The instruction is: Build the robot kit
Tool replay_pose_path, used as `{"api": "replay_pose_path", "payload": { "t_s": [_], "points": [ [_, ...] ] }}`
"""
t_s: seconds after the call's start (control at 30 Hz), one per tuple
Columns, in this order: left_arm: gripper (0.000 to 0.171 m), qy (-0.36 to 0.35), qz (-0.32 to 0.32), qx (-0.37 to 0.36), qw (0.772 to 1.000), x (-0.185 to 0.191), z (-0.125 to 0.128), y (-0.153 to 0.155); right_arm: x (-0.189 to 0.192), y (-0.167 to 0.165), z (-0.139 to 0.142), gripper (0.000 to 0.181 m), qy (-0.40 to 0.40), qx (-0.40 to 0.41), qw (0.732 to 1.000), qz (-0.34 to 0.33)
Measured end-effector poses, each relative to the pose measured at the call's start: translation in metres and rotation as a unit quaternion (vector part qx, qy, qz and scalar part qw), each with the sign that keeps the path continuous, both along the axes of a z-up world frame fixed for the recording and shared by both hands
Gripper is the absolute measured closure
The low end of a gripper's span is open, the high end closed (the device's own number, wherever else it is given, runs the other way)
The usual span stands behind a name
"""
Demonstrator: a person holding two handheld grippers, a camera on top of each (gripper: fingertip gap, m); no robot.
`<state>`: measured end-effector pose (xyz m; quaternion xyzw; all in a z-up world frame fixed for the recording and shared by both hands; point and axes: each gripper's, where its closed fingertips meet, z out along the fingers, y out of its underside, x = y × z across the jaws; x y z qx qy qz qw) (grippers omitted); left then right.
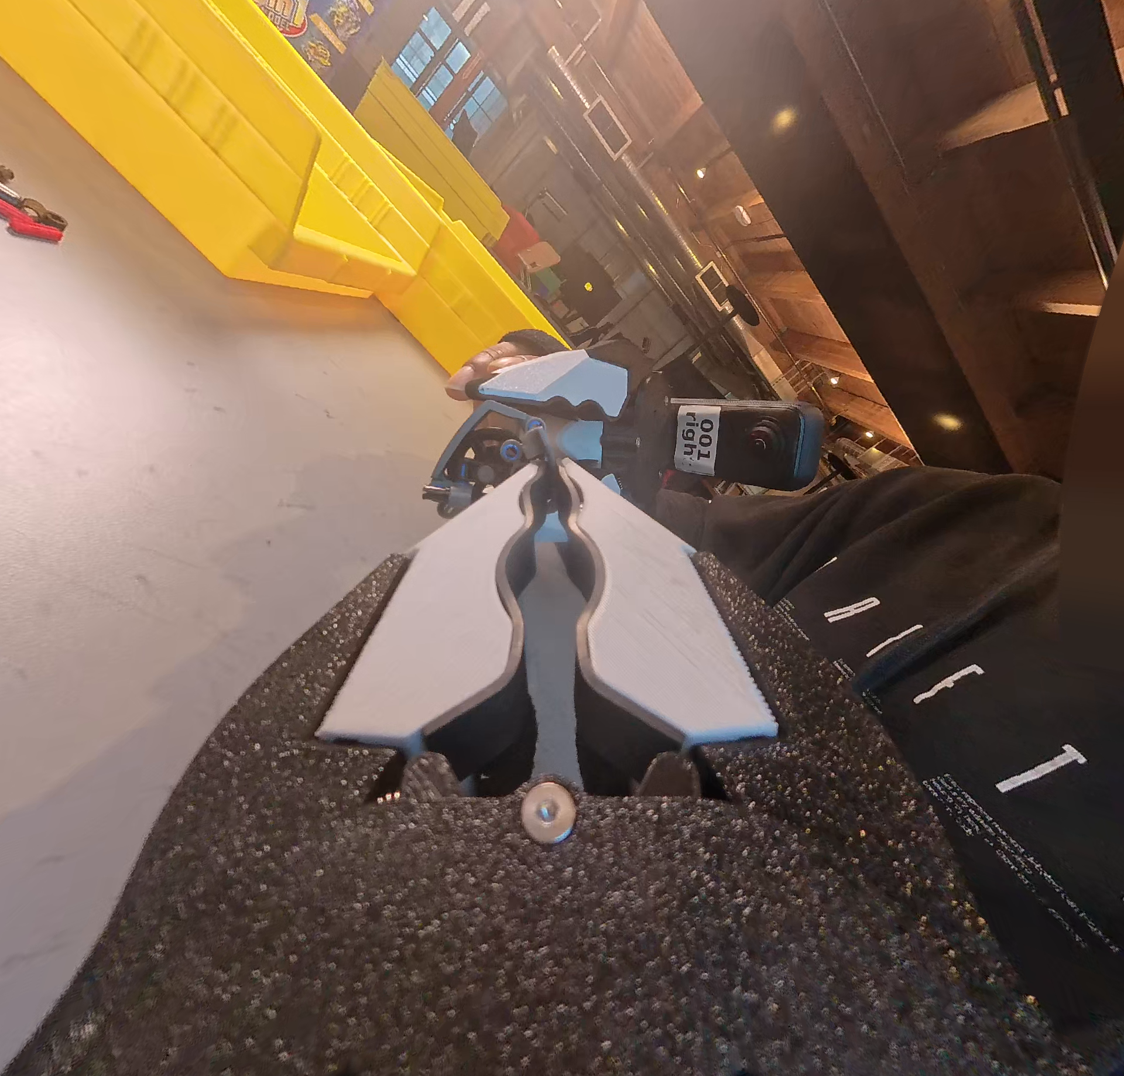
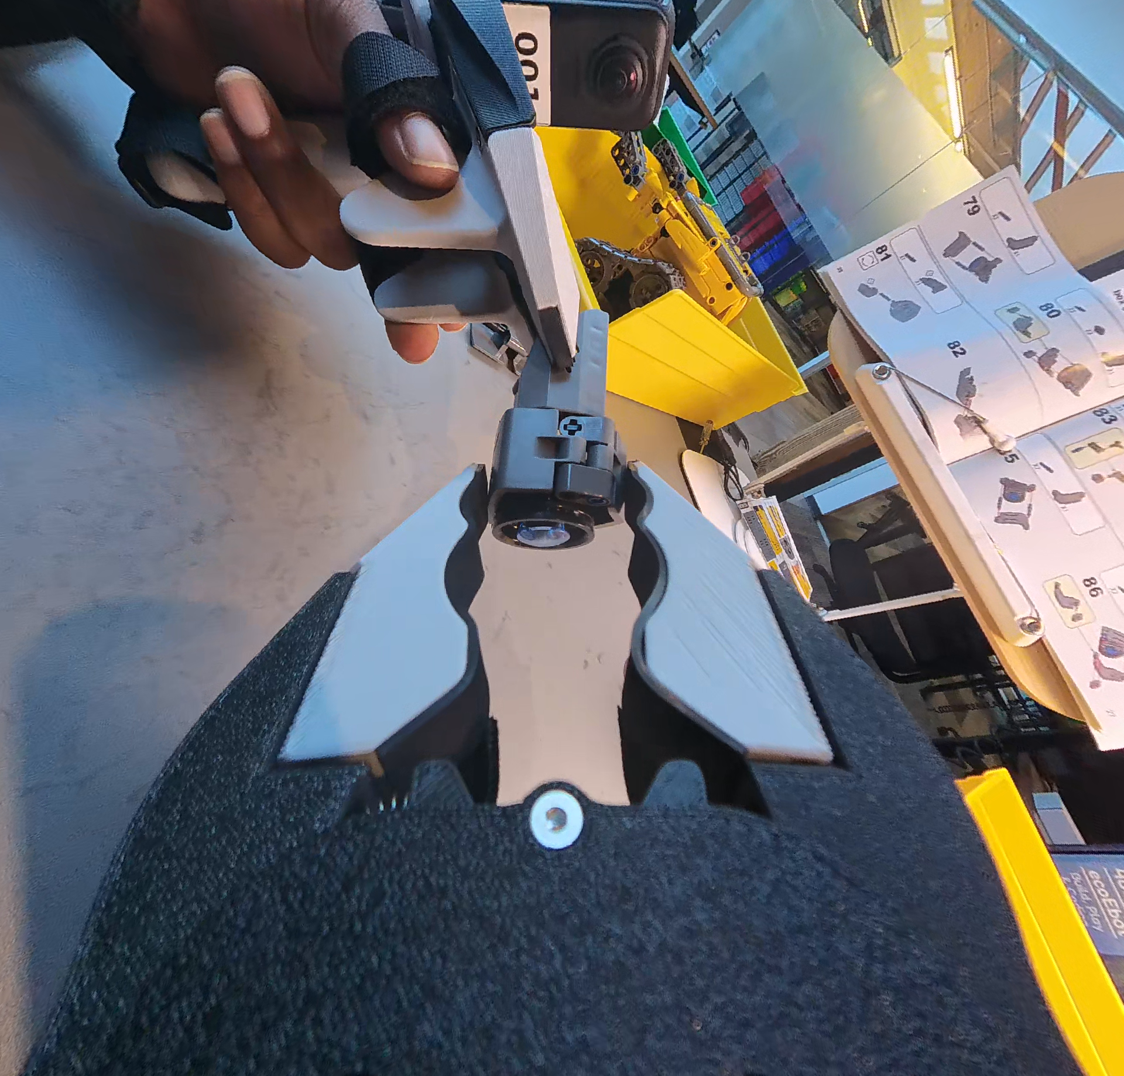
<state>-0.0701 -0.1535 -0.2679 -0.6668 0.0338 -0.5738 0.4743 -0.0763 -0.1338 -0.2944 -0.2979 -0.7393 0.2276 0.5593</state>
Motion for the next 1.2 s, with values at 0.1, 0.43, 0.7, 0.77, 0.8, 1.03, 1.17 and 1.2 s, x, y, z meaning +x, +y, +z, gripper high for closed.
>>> {"api": "replay_pose_path", "payload": {
  "t_s": [0.1, 0.43, 0.7, 0.77, 0.8, 1.03, 1.17, 1.2],
  "points": [
    [0.169, 0.002, -0.001, 0.006, 1.0, -0.001, 0.001, 0.0, 0.0, 0.0, 0.0, 0.136, 0.003, 0.006, 1.0, 0.0],
    [0.156, 0.135, 0.006, 0.067, 0.989, 0.006, -0.003, -0.006, 0.002, 0.003, 0.009, 0.136, 0.055, 0.218, 0.974, -0.014],
    [0.152, 0.149, 0.006, 0.106, 0.983, 0.006, 0.007, -0.011, 0.003, -0.007, 0.024, 0.137, 0.1, 0.25, 0.963, -0.008],
    [0.152, 0.163, 0.009, 0.111, 0.98, 0.006, 0.006, -0.011, 0.004, -0.011, 0.026, 0.137, 0.109, 0.254, 0.961, -0.003],
    [0.152, 0.162, 0.007, 0.111, 0.981, 0.005, 0.006, -0.012, 0.004, -0.012, 0.027, 0.137, 0.112, 0.256, 0.96, -0.001],
    [0.149, 0.169, -0.015, 0.137, 0.976, 0.014, 0.01, -0.019, 0.004, -0.023, 0.029, 0.137, 0.128, 0.277, 0.952, 0.012],
    [0.157, 0.185, -0.007, 0.147, 0.972, 0.014, 0.011, -0.019, 0.004, -0.023, 0.031, 0.137, 0.133, 0.286, 0.949, 0.009],
    [0.157, 0.19, -0.006, 0.15, 0.97, 0.014, 0.011, -0.019, 0.004, -0.023, 0.031, 0.137, 0.134, 0.288, 0.948, 0.009]
  ]
}}
